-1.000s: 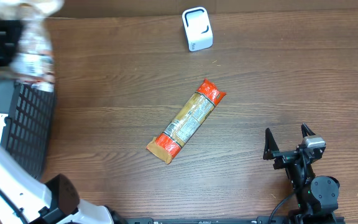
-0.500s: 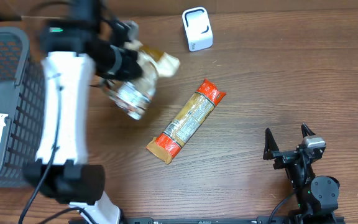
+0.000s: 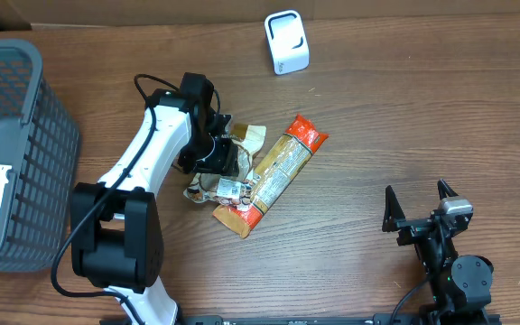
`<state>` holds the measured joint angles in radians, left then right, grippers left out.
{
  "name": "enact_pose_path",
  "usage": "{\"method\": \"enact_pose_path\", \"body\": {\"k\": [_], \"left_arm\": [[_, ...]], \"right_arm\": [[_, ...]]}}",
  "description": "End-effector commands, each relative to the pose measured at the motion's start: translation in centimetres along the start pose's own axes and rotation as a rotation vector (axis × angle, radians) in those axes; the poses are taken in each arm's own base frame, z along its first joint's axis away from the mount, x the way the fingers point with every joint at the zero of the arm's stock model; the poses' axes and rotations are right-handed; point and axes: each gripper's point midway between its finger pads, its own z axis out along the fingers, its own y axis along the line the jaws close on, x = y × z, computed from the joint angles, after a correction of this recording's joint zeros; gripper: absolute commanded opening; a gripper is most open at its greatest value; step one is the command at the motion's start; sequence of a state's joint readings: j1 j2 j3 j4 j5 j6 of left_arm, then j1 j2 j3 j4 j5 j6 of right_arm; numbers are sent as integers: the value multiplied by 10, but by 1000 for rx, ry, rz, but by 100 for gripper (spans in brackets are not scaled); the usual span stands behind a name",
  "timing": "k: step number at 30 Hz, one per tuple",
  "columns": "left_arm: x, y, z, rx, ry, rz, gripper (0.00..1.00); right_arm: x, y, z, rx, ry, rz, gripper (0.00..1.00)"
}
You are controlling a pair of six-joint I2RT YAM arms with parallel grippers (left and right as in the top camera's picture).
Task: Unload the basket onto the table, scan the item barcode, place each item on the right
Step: 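Lift the Pantree bag out and set it beside the spaghetti, then reach the left gripper into the basket and grasp the Pantene tube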
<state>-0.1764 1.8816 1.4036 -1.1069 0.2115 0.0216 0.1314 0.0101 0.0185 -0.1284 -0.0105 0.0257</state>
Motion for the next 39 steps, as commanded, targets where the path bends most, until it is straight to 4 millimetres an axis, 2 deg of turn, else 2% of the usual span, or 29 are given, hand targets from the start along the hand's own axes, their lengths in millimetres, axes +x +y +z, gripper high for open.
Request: {"method": "enact_pose_path", "body": {"k": [1,4,7,10,11,13,15,17,19,20,21,23,26,29,33,39], "left_arm": [[-15,5,-20,-42,-57,30,68],[-37,5,-58,-45,-136,25,69],[-61,4,-125,-54,-266,21,70],[-71,8,-201,-72,-418,4,72],[-70,11,-226,-81,-470,-8,89],[-63,26,-276,-109,-579,-72,100],[-47,51,-319,-156,-677,-164,100],[-24,85,-353,-218,-754,-295,100],[3,121,-375,-270,-801,-436,100],[15,138,-381,-287,-811,-503,100],[33,165,-386,-310,-818,-599,100],[55,195,-386,-331,-808,-712,100],[90,240,-373,-341,-754,-894,100],[117,276,-353,-330,-698,-1046,100],[137,307,-323,-304,-629,-1173,96],[160,340,-278,-305,-529,-1246,95]], "right_arm": [[-8,0,-1,4,-21,4,100],[-8,0,-1,4,-21,4,100],[-8,0,-1,4,-21,4,100],[-8,0,-1,4,-21,4,100],[-8,0,-1,4,-21,4,100],[-8,0,-1,4,-21,4,100],[-8,0,-1,4,-21,4,100],[-8,0,-1,4,-21,4,100],[-8,0,-1,4,-21,4,100],[-8,0,-1,4,-21,4,100],[-8,0,-1,4,-21,4,100],[-8,0,-1,4,-21,4,100],[-8,0,-1,4,-21,4,100],[-8,0,-1,4,-21,4,100],[-8,0,-1,4,-21,4,100],[-8,0,-1,4,-21,4,100]]}}
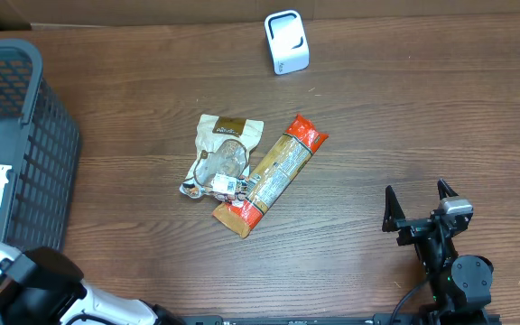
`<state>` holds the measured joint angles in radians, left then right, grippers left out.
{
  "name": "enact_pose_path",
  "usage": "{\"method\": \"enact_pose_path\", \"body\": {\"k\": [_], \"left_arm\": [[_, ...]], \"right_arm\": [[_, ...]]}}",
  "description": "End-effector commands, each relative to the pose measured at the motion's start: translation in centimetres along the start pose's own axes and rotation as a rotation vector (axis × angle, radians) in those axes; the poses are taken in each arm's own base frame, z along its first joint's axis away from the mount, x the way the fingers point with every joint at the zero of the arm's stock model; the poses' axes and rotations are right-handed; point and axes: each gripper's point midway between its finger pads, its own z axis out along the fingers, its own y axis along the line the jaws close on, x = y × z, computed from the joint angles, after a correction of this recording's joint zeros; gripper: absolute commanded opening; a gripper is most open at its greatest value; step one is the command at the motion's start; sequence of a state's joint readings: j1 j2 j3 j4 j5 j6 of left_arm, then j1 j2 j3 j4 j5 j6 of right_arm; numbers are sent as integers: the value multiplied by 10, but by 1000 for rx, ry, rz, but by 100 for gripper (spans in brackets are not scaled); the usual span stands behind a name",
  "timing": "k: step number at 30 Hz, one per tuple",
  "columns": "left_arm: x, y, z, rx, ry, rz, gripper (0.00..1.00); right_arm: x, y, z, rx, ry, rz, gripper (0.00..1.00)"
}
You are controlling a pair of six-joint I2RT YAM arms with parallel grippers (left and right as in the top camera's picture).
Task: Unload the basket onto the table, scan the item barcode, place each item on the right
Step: 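Reach the left gripper into the basket and grasp the Pantene tube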
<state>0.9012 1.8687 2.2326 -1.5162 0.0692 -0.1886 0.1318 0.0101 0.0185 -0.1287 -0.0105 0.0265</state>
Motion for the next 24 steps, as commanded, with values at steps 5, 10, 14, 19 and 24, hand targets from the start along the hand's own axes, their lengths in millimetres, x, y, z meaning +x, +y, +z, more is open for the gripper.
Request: {"method": "enact_pose_path", "body": {"k": [5,10,14,19,24], "left_arm": [[6,28,58,-50,60,74,96],[6,32,101,-44,47,290,100],[1,34,131,-47,-8,366,100],[-11,44,158,-103,-98,379,100],[-10,49,180,-127,-124,445,100]], "right_arm": [[-8,0,-1,4,-22,3,100],[-8,0,-1,4,-22,3,100],[-8,0,-1,4,-22,3,100],[-8,0,-1,4,-22,3,100],[-8,0,-1,4,-22,3,100]]}}
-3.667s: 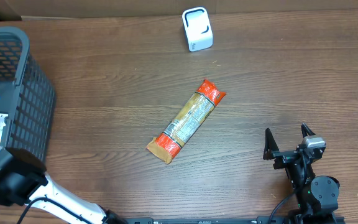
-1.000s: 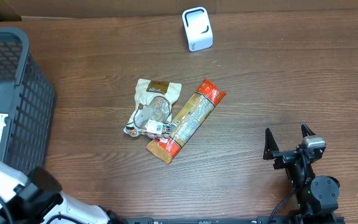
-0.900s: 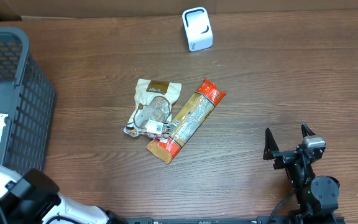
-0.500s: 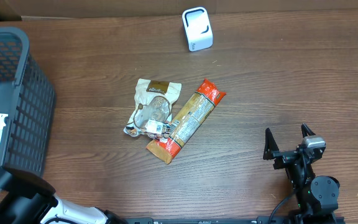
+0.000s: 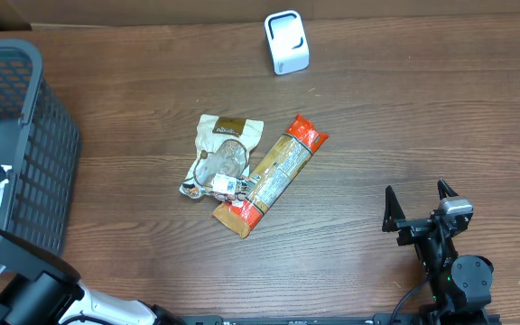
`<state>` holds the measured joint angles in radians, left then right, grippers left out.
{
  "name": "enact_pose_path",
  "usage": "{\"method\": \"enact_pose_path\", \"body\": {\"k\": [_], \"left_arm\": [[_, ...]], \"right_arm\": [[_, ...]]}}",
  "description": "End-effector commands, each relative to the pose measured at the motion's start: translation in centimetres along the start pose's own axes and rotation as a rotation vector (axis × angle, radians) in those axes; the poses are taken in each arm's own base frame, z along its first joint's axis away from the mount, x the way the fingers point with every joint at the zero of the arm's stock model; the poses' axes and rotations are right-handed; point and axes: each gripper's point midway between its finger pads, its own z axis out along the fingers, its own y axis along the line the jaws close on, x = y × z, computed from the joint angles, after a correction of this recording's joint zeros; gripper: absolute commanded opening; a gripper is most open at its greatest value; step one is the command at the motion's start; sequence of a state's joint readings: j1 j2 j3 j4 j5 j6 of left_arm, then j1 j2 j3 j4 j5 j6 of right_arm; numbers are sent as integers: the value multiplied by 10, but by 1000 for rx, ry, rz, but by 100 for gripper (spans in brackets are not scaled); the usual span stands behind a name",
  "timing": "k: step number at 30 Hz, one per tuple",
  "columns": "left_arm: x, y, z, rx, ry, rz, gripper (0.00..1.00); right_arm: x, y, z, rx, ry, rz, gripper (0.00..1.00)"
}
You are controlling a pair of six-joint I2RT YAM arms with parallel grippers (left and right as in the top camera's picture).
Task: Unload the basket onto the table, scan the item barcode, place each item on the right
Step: 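Reach the left gripper into the basket and grasp the Pantene tube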
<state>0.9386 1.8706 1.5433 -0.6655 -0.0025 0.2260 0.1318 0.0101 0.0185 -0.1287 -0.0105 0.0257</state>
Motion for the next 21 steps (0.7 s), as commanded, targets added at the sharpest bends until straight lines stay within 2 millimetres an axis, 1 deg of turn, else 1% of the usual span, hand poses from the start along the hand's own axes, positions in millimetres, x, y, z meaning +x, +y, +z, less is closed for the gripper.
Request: {"method": "enact_pose_path", "body": {"k": [1,5,12,15,18,20,21], "left_arm": [[18,3,19,-19,46,63,100],[34,5,42,-35,110,64,100],[55,0,69,-17,182,66,100],[71,-3,80,-4,237,52,98],[87,-8,89,5,294,-11,87],[95,-10,92,9,322,-28,74],[97,-11,93,12,332,-36,64]], "right_arm": [[-8,0,-1,4,-22,4,100],[-8,0,-1,4,-22,4,100],[-8,0,-1,4,-22,4,100],[-8,0,-1,4,-22,4,100],[-8,0,-1,4,-22,4,100],[-8,0,-1,4,-22,4,100],[-8,0,-1,4,-22,4,100]]}}
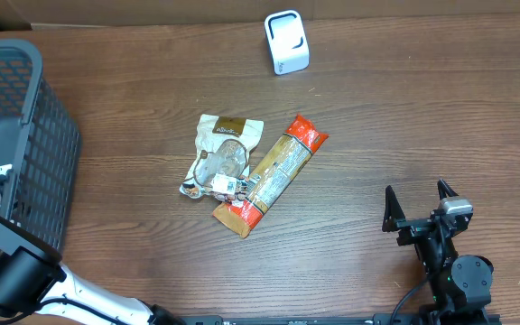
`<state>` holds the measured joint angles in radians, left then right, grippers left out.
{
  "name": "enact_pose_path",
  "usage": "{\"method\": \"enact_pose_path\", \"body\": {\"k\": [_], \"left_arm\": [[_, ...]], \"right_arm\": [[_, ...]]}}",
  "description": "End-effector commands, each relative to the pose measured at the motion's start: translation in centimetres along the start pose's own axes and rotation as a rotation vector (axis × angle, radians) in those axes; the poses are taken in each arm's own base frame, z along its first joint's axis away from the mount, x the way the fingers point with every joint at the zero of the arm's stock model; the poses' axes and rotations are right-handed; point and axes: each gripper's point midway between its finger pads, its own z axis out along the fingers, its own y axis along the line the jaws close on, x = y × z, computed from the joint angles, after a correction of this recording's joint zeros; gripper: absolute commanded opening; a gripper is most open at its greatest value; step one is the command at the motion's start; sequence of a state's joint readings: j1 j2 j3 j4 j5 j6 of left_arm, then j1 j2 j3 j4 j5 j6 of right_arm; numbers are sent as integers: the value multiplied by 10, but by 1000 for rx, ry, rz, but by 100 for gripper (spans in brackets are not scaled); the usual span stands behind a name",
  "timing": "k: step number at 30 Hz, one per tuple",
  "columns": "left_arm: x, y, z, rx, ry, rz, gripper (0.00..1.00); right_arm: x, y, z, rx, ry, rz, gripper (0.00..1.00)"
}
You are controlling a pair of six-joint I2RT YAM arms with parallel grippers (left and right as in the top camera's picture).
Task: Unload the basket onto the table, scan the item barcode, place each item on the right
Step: 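Reach the left gripper into the basket and grasp the Pantene tube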
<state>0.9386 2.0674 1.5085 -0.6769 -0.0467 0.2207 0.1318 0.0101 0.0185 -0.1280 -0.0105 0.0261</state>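
A white barcode scanner [286,41] stands at the back of the table. In the middle lie a beige pouch [225,149] and a long pasta packet with orange ends [274,173], touching side by side. My left arm [5,266] comes up from the lower left corner. Its gripper end is over the grey basket at the frame's left edge, and its fingers cannot be made out. My right gripper [418,204] rests open at the lower right, far from both packets, with nothing between its fingers.
A grey mesh basket [39,108] fills the left side, with a light packet showing inside it near the left arm's end. A cardboard edge [7,13] runs along the back left.
The left arm's end has shifted slightly toward the front inside the basket, and its dark link now covers more of the lower left corner. The packets, scanner and right arm have not moved.
My left gripper was down at the beige pouch beside the pasta packet in the middle. Then the arm was back at the lower left corner, the pouch lying flat and uncovered. Then its end was in the basket at the left edge, where it still is.
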Motion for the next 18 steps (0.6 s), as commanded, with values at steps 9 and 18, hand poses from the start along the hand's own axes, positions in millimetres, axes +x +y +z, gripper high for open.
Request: {"method": "enact_pose_path", "body": {"k": [9,18], "left_arm": [[17,-4,11,13,71,-155,4],[-87,-51,-117,427,-261,-228,4]], "right_arm": [[-7,0,-1,4,-21,3,100],[-7,0,-1,4,-21,3,100]]}}
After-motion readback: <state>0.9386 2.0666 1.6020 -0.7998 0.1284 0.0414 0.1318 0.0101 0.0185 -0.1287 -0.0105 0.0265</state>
